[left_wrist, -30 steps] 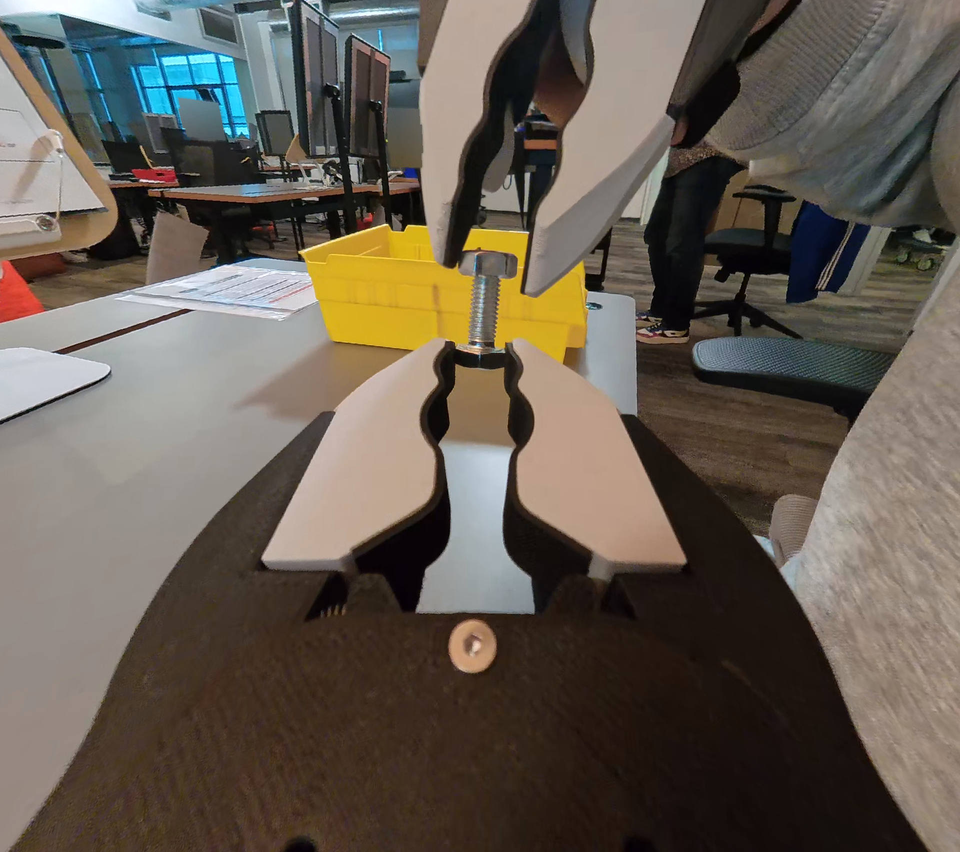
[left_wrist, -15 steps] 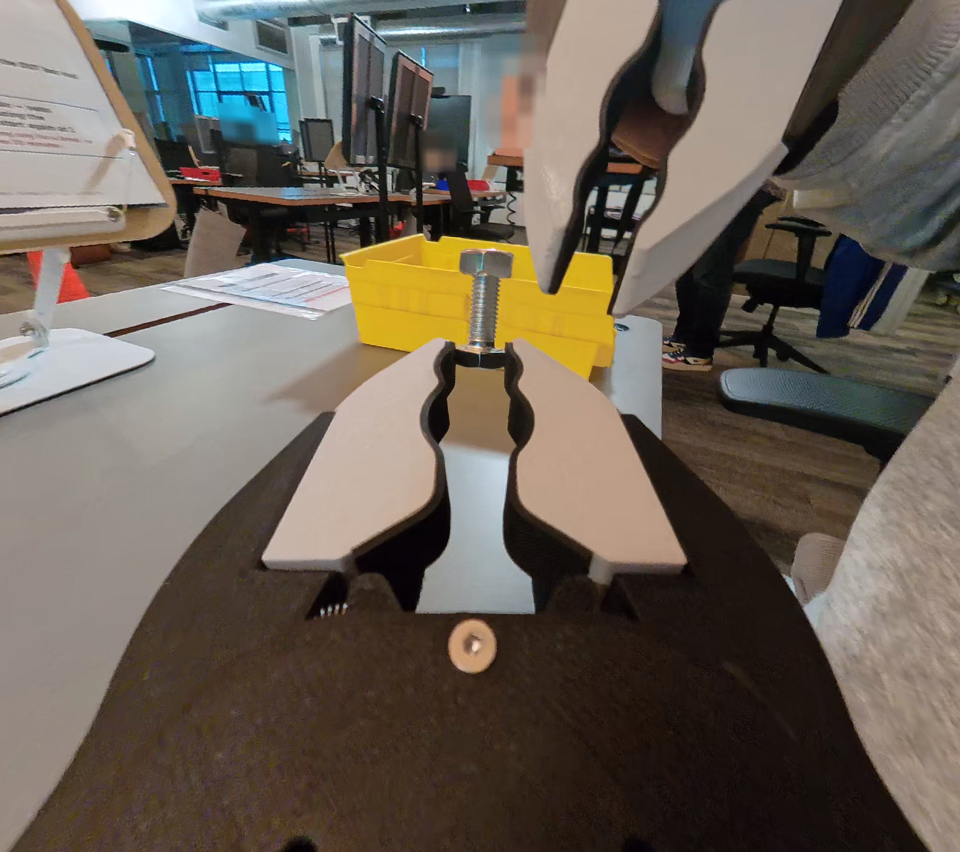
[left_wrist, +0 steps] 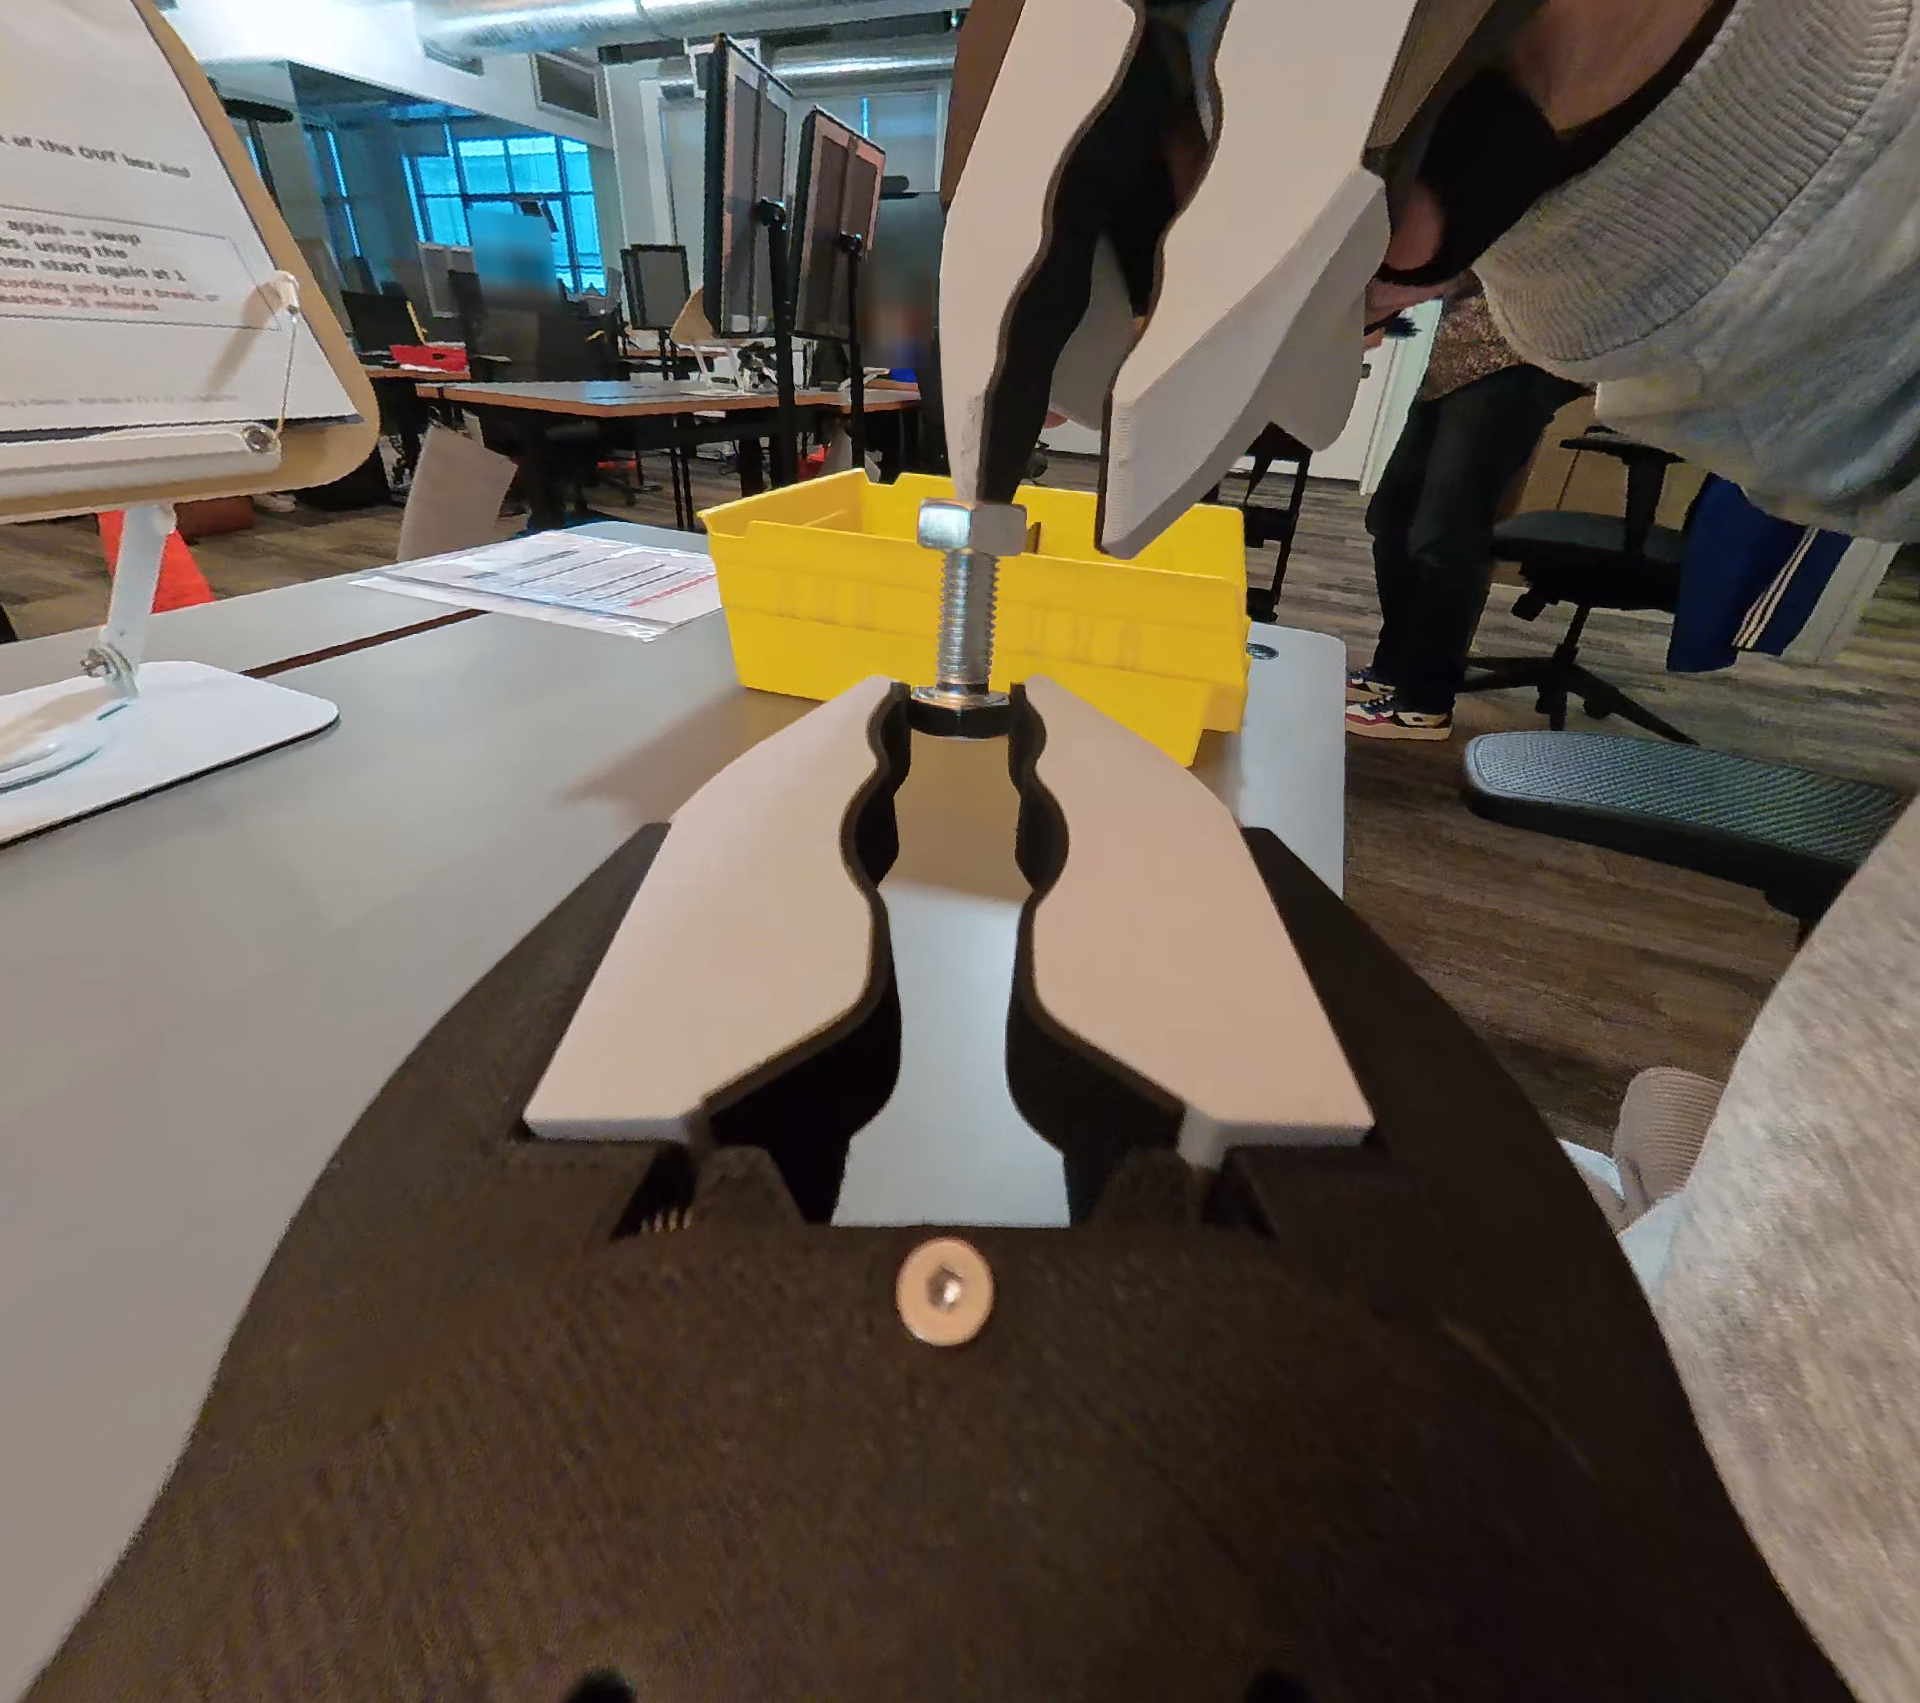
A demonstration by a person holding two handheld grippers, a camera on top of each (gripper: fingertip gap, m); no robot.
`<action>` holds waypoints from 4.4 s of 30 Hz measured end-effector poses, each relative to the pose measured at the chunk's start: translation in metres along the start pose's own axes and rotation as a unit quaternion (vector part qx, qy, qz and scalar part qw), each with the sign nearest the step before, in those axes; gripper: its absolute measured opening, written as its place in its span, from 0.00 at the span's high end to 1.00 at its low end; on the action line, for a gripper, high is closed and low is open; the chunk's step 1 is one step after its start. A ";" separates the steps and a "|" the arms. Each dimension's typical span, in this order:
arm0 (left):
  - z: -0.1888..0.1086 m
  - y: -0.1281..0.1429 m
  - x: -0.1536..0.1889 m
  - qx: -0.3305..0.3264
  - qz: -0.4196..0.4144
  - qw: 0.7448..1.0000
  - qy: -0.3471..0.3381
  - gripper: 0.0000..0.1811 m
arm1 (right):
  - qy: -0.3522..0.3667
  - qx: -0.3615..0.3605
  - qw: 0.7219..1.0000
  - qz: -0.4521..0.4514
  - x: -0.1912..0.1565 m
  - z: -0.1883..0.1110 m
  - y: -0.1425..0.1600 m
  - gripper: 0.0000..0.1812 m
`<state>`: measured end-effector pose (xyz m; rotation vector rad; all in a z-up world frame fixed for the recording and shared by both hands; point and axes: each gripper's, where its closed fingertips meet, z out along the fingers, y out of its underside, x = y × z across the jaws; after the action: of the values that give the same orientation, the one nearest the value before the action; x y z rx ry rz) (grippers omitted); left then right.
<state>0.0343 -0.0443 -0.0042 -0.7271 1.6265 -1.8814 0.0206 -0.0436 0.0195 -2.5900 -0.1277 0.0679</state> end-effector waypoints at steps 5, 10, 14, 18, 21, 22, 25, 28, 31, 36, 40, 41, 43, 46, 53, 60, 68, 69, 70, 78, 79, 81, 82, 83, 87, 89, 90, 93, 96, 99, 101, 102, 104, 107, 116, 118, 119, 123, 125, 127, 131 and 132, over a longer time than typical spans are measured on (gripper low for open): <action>0.000 0.001 0.002 -0.002 0.005 1.000 0.003 0.90 | -0.001 0.006 1.000 -0.002 0.003 0.004 -0.005 0.87; 0.002 0.003 0.004 -0.008 0.011 1.000 0.004 0.90 | -0.004 0.011 1.000 -0.024 -0.001 0.008 -0.012 0.87; 0.001 0.002 -0.002 -0.005 -0.005 1.000 -0.004 0.90 | -0.019 0.013 0.999 -0.048 -0.013 0.009 -0.017 0.90; -0.002 -0.001 -0.010 0.004 -0.028 0.999 -0.016 0.90 | -0.006 -0.004 0.998 -0.061 -0.015 0.007 -0.013 0.90; -0.003 -0.004 -0.012 0.010 -0.026 0.999 -0.021 0.90 | 0.009 -0.008 0.999 -0.050 -0.008 0.001 -0.010 0.90; -0.003 -0.004 -0.012 0.011 -0.024 0.999 -0.021 0.90 | 0.016 -0.009 0.999 -0.042 -0.004 -0.001 -0.009 0.90; -0.003 -0.006 -0.009 0.014 -0.011 1.000 -0.021 0.90 | 0.024 0.001 1.000 -0.010 0.006 -0.004 -0.008 0.89; -0.002 -0.006 -0.005 0.012 0.007 1.000 -0.020 0.90 | 0.010 0.016 1.000 0.016 0.007 -0.003 -0.011 0.87; -0.001 -0.005 -0.002 0.008 0.020 1.000 -0.019 0.90 | 0.011 0.021 1.000 0.018 0.005 -0.001 -0.013 0.88; -0.001 -0.004 0.000 0.006 0.029 0.999 -0.016 0.90 | 0.018 0.008 1.000 0.005 0.005 0.000 -0.011 0.90; -0.001 -0.005 0.004 0.008 0.027 1.000 -0.002 0.90 | 0.005 0.004 1.000 -0.017 0.001 -0.002 -0.010 0.90; 0.000 -0.004 0.005 0.006 0.026 1.000 0.003 0.90 | 0.003 0.001 1.000 -0.030 0.001 -0.002 -0.009 0.90; 0.000 -0.003 0.008 0.005 0.021 1.000 0.014 0.90 | 0.003 -0.005 0.998 -0.066 -0.001 -0.002 -0.008 0.90; -0.001 -0.006 0.014 0.016 0.003 0.999 0.040 0.90 | 0.011 -0.005 0.995 -0.103 -0.008 -0.005 -0.010 0.90; -0.002 -0.011 0.021 0.034 0.011 0.998 0.054 0.87 | 0.023 -0.011 0.993 -0.118 -0.013 -0.009 -0.010 0.91; 0.001 -0.008 0.012 0.014 0.023 1.000 0.012 0.77 | 0.036 -0.001 0.998 -0.060 -0.004 -0.009 -0.010 0.91; -0.001 -0.008 0.022 0.020 0.041 0.998 0.036 0.89 | 0.013 -0.009 0.999 -0.052 -0.010 -0.006 -0.008 0.91; -0.001 -0.009 0.024 0.022 0.034 0.998 0.046 0.89 | 0.005 -0.010 0.998 -0.064 -0.012 -0.007 -0.008 0.91; -0.001 -0.009 0.026 0.022 0.025 0.998 0.056 0.89 | -0.003 -0.013 0.996 -0.082 -0.014 -0.007 -0.006 0.91; -0.002 -0.006 0.051 0.016 -0.008 0.990 0.143 0.89 | -0.072 -0.037 0.976 -0.201 -0.036 -0.011 0.005 0.90; -0.002 -0.006 0.050 0.016 -0.005 0.990 0.137 0.89 | -0.071 -0.040 0.979 -0.187 -0.035 -0.010 0.005 0.87; -0.001 -0.006 0.044 0.012 -0.003 0.993 0.119 0.89 | -0.064 -0.045 0.983 -0.164 -0.032 -0.009 0.005 0.79; 0.000 -0.005 0.040 0.006 -0.002 0.994 0.107 0.89 | -0.055 -0.046 0.985 -0.156 -0.029 -0.008 0.005 0.77; 0.001 -0.003 0.036 -0.001 0.002 0.996 0.093 0.89 | -0.043 -0.047 0.987 -0.147 -0.026 -0.008 0.005 0.77; 0.004 0.009 0.020 -0.045 0.024 0.998 0.037 0.89 | 0.020 -0.036 0.995 -0.090 -0.009 -0.007 0.001 0.86; 0.005 0.014 0.012 -0.075 0.040 0.996 0.003 0.89 | 0.025 -0.020 0.998 -0.047 -0.008 -0.003 0.001 0.86; 0.004 0.015 0.010 -0.084 0.050 0.995 -0.008 0.89 | 0.028 -0.013 0.999 -0.030 -0.007 -0.001 0.002 0.86; 0.004 0.017 0.008 -0.096 0.080 0.992 -0.026 0.89 | 0.062 -0.007 0.998 -0.006 0.004 0.003 0.007 0.85; 0.004 0.019 0.010 -0.103 0.094 0.990 -0.033 0.89 | 0.046 0.005 0.999 0.023 0.005 0.002 0.007 0.85; 0.004 0.018 0.011 -0.101 0.100 0.989 -0.032 0.89 | 0.034 0.001 0.999 0.028 0.002 0.004 0.010 0.86; 0.004 0.017 0.012 -0.096 0.105 0.989 -0.032 0.89 | 0.035 -0.006 0.999 0.024 0.000 0.007 0.012 0.86; 0.004 0.016 0.012 -0.095 0.106 0.989 -0.032 0.89 | 0.033 -0.007 0.999 0.024 -0.001 0.009 0.013 0.87; 0.004 0.017 0.014 -0.095 0.108 0.989 -0.028 0.89 | 0.028 -0.005 0.999 0.022 -0.002 0.010 0.012 0.90; 0.005 0.019 0.017 -0.095 0.106 0.990 -0.016 0.89 | 0.014 -0.014 1.000 0.011 -0.005 0.010 0.014 0.90; -0.001 0.010 0.062 -0.028 -0.006 0.985 0.171 0.89 | -0.098 -0.018 0.972 -0.213 -0.045 -0.004 0.023 0.90; -0.005 0.010 0.074 -0.027 -0.020 0.976 0.215 0.89 | -0.126 -0.006 0.961 -0.245 -0.057 -0.006 0.025 0.90; -0.007 0.010 0.080 -0.026 -0.026 0.971 0.235 0.89 | -0.138 -0.003 0.957 -0.254 -0.062 -0.007 0.027 0.90; -0.013 0.013 0.094 -0.036 -0.059 0.953 0.294 0.89 | -0.160 -0.001 0.948 -0.277 -0.074 -0.007 0.034 0.90; -0.011 0.015 0.092 -0.039 -0.054 0.957 0.281 0.89 | -0.145 -0.005 0.953 -0.268 -0.070 -0.006 0.035 0.90; -0.005 0.018 0.081 -0.048 -0.042 0.969 0.240 0.89 | -0.112 -0.017 0.964 -0.240 -0.059 -0.002 0.037 0.82; 0.005 0.027 0.044 -0.071 -0.022 0.989 0.129 0.89 | -0.065 -0.018 0.986 -0.153 -0.039 0.005 0.037 0.63; 0.007 0.029 0.032 -0.078 -0.022 0.992 0.094 0.89 | -0.037 -0.006 0.990 -0.137 -0.029 0.006 0.034 0.63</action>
<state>0.0181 -0.0749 -0.0309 -0.6709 1.9065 -1.9194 -0.0064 -0.0722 -0.0029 -2.5573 -0.5103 0.0617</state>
